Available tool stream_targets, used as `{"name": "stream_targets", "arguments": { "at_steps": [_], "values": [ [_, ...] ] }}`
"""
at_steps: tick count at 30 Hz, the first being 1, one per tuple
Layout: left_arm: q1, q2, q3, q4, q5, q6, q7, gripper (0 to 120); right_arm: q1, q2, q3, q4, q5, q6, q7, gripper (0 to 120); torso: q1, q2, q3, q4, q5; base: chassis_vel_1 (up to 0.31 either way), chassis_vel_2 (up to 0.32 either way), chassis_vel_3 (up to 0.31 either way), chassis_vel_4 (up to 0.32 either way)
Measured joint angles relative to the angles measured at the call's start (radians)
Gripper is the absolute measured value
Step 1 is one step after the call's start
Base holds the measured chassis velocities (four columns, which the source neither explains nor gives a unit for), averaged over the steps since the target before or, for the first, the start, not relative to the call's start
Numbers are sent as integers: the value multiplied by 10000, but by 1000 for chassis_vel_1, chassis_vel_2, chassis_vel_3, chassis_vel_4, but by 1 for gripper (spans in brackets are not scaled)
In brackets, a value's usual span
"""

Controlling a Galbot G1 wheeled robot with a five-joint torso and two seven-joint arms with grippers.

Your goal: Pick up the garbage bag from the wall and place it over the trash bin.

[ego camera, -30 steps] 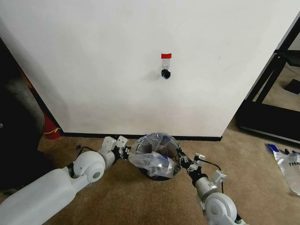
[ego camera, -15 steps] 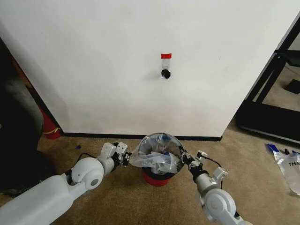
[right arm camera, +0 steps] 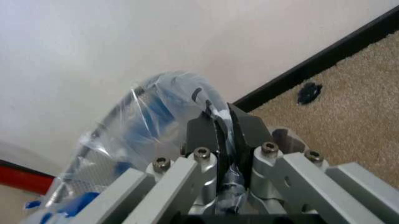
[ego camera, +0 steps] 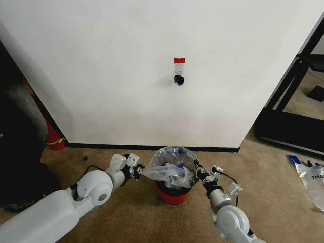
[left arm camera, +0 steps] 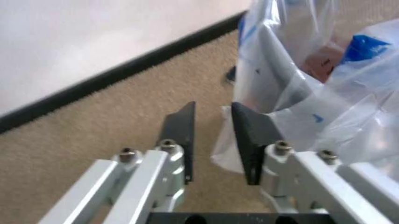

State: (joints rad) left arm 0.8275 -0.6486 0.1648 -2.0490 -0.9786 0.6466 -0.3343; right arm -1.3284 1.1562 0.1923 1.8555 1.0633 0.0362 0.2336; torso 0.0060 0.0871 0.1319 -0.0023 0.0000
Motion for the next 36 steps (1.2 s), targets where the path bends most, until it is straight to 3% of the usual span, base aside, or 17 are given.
{"name": "stream_targets", "arguments": {
  "at_steps": [6,9,11,13,15,17,20,24,28,32,36],
  "values": [
    [46,229,-653,-447,133,-68,-4,51,57,24,-64,-139,-137,-34,49,1,0,0,0,1,-1,0,0,0,0],
    [-413,270,-536,-749,-111,-129,-84,65,46,-12,-137,-166,-328,-40,43,1,0,0,0,1,-1,0,0,0,0],
    [-508,260,-471,-793,-148,-130,-94,66,40,-20,-148,-169,-360,-42,43,1,0,0,0,1,0,0,0,0,0],
    [-1185,116,317,-991,-488,-13,-256,74,26,-47,-186,-193,-528,-45,30,1,-1,0,0,1,3,0,0,0,0],
    [-2238,-237,1769,-992,-829,236,-534,86,16,-69,-207,-199,-666,-43,16,1,0,0,1,-3,-3,0,0,0,0],
    [-2508,-342,2091,-948,-920,292,-599,88,15,-75,-209,-200,-718,-41,13,1,0,0,1,-2,-1,0,0,0,0],
    [-3727,-870,3326,-603,-1707,652,-923,98,14,-113,-237,-186,-923,-16,-33,1,0,0,1,-1,-2,0,0,0,0],
    [-5495,-1693,4555,491,-3262,911,-1602,100,-3,-137,-273,-151,-1144,42,-173,1,0,-1,2,-1,1,0,0,0,0],
    [-6297,-2074,5283,1247,-3745,917,-1909,100,-23,-113,-276,-180,-1194,70,-226,1,1,-1,2,-3,3,0,0,0,0],
    [-6635,-2259,5880,1797,-3858,917,-1950,97,-4,-107,-277,-204,-1219,77,-232,1,1,-1,2,0,2,0,0,0,0],
    [-6519,-2279,5838,1818,-4128,916,-1965,95,6,-131,-275,-204,-1250,77,-233,1,0,-1,1,1,2,0,0,0,0]
  ]
}}
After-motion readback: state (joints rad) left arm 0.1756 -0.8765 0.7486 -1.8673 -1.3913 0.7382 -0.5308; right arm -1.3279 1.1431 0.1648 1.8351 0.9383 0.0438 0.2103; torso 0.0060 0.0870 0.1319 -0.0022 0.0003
